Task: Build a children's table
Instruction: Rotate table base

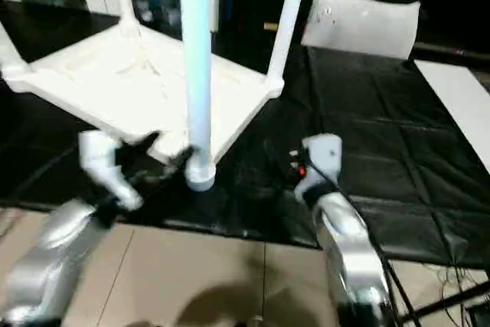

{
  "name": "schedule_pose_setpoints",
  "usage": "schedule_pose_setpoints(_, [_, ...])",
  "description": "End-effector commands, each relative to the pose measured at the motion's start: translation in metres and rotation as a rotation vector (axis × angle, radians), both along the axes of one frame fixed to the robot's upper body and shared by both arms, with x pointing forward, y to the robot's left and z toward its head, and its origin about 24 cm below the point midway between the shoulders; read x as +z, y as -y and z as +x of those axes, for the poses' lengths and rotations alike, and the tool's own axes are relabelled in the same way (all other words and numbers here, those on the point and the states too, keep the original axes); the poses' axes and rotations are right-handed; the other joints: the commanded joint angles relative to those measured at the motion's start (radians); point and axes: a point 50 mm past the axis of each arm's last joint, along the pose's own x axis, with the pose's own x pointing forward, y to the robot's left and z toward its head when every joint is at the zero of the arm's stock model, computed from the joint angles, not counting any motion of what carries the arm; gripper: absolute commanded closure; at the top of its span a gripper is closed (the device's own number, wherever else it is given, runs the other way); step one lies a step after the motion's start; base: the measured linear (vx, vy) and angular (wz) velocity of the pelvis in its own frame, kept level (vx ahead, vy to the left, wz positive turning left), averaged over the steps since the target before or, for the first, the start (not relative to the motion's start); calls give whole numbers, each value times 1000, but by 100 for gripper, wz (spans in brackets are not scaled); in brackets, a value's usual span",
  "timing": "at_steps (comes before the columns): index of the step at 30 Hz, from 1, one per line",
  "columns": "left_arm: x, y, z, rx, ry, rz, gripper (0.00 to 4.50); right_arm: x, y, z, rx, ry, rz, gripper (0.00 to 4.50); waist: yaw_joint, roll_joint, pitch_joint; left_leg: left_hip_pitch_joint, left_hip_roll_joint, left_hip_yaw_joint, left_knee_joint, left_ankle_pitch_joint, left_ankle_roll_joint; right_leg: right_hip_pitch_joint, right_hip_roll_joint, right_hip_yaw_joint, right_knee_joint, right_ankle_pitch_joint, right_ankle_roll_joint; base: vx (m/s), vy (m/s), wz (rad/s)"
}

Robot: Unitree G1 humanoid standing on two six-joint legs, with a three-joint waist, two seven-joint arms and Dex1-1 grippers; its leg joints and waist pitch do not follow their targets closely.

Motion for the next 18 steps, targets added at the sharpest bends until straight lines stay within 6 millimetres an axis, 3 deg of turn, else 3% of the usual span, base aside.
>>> schedule_pose_setpoints(1, [3, -3, -3, 23, 2, 0, 4, 3, -1, -4, 1, -17, 8, 0, -1, 14, -45, 2, 68, -39, -85, -215, 26, 41, -99, 84, -115, -393, -32, 0, 0, 0])
schedule_pose_setpoints(2, [2, -7, -6, 58, -4, 5, 4, 5, -1, -8, 3, -23, 11, 0, -2, 16, -46, 5, 63, -40, -84, -231, 20, 37, -94, 82, -121, -429, -5, 0, 0, 0])
schedule_pose_setpoints(8, [-2, -22, -5, 231, -24, 21, 4, 2, -2, -23, -20, -69, 27, 0, -5, 16, -47, 1, 64, -46, -88, -227, 18, 36, -92, 81, -121, -396, 15, 0, 0, 0])
schedule_pose_setpoints(9, [-2, -20, -2, 243, -26, 33, 4, -1, -3, -25, -26, -94, 25, 0, -2, 29, -61, 80, 54, 11, -37, -265, -63, -33, -34, 116, -148, -422, 48, 0, 0, 0])
schedule_pose_setpoints(10, [-2, -20, -2, 243, -26, 33, 4, -1, -3, -25, -26, -94, 25, 0, -7, 19, -45, 56, 45, 12, -48, -276, -63, -22, -23, 120, -145, -427, 48, -23, 9, -34])
schedule_pose_setpoints(11, [-2, -17, 2, 244, -30, 46, 4, -3, -4, -27, -27, -108, 27, 0, 0, 17, -45, 50, 41, 16, -49, -287, -68, -18, -18, 132, -140, -437, 54, -14, 18, -50])
schedule_pose_setpoints(12, [-2, -15, 5, 247, -32, 56, 4, -3, -5, -28, -36, -115, 27, 0, 6, 14, -53, 73, 37, 36, -34, -339, -62, -44, -8, 157, -135, -453, 54, -14, 18, -50])
schedule_pose_setpoints(13, [-1, -15, 6, 249, -34, 60, 4, -2, -5, -29, -42, -118, 29, 0, 5, 9, -58, 66, 29, 41, -26, -348, -48, -35, -15, 176, -128, -455, 40, 56, 48, -43])
schedule_pose_setpoints(14, [-1, -15, 6, 249, -34, 60, 4, -2, -5, -29, -42, -118, 29, 0, 22, -14, -57, 18, 4, 20, 28, -317, 4, 22, -74, 286, -140, -506, -32, 65, 100, -60])
schedule_pose_setpoints(15, [-1, -16, 8, 264, -34, 66, 4, -2, -5, -29, -55, -125, 34, 0, 47, -23, -50, -70, 12, -75, 76, -206, 77, 104, -213, 336, -146, -546, -82, 65, 100, -60])
schedule_pose_setpoints(16, [0, -16, 10, 271, -33, 66, 4, -2, -4, -29, -60, -130, 33, 0, 43, 5, -55, -80, 28, -116, 99, -130, 80, 101, -259, 347, -157, -521, -129, 20, 151, -55])
schedule_pose_setpoints(17, [0, -17, 10, 275, -33, 66, 4, -2, -4, -29, -61, -130, 32, 0, 33, 4, -57, -96, 23, -143, 119, -99, 84, 93, -263, 337, -153, -484, -160, 9, 88, -21])
schedule_pose_setpoints(18, [1, -17, 11, 278, -33, 66, 4, -2, -4, -29, -61, -131, 32, 0, 16, 16, -54, -101, 15, -174, 127, -87, 80, 70, -243, 316, -158, -434, -217, 3, 186, -26])
